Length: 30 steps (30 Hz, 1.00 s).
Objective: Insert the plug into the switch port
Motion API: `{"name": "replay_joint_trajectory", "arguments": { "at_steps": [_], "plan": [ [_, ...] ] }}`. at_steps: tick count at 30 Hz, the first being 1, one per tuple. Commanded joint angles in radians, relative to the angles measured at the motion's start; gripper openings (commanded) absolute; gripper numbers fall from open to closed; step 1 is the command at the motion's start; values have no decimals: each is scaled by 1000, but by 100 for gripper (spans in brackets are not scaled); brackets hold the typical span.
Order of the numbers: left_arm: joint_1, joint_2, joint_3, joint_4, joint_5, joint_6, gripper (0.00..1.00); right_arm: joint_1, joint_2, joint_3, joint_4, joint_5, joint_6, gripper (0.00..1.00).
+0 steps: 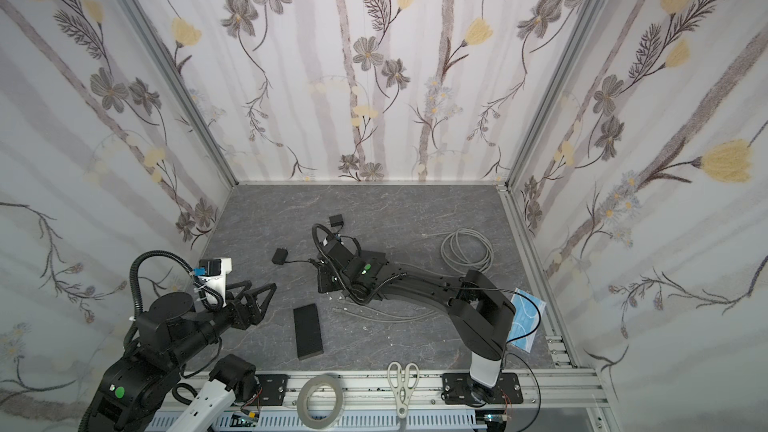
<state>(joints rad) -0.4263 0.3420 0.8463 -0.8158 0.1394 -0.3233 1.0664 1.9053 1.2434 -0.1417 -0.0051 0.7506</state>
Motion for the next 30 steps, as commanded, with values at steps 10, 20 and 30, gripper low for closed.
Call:
{"name": "replay_joint_trajectory", "arguments": {
  "at_steps": [10,20,30],
  "plan": [
    [-13,38,-126,241,252,-167,74,35,-326,-444,473,-62,32,0],
    [-224,-22,-445,569,143,-304,67,38,-546,-636,604,-40,9,0],
    [-509,177,-534,834,-50,-139,62,37,-597,-681,694,-45,5,0]
  ]
}}
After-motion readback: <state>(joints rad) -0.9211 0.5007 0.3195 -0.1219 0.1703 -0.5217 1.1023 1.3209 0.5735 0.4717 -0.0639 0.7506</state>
